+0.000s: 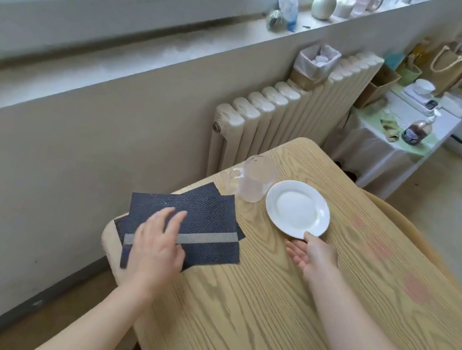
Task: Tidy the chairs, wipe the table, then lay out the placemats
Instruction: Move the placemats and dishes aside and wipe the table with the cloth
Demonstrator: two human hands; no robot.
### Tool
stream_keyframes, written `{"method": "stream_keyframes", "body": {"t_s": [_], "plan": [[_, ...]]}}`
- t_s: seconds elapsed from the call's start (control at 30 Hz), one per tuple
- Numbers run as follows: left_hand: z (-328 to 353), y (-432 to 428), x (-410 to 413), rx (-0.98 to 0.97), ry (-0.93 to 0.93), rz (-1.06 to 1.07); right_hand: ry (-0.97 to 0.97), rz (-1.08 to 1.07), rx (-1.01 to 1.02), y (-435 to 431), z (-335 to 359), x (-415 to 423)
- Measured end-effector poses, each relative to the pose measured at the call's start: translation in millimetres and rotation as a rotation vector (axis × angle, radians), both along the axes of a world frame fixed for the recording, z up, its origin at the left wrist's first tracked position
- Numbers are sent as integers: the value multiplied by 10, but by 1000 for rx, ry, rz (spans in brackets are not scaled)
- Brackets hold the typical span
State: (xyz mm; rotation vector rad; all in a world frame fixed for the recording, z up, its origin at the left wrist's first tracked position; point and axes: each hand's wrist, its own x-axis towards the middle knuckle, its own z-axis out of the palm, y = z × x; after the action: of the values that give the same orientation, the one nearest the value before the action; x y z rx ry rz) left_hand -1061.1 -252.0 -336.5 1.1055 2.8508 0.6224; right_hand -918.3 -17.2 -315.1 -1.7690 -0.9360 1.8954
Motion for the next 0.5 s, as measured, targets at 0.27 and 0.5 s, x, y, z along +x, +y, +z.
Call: {"method": "stream_keyframes", "body": {"t_s": [0.27,0.5], "plan": [[290,700,550,136,-96,-398,17,10,62,-40,444,515],[470,1203,1264,168,-211,-671,-84,-43,179,-64,837,1478]]}}
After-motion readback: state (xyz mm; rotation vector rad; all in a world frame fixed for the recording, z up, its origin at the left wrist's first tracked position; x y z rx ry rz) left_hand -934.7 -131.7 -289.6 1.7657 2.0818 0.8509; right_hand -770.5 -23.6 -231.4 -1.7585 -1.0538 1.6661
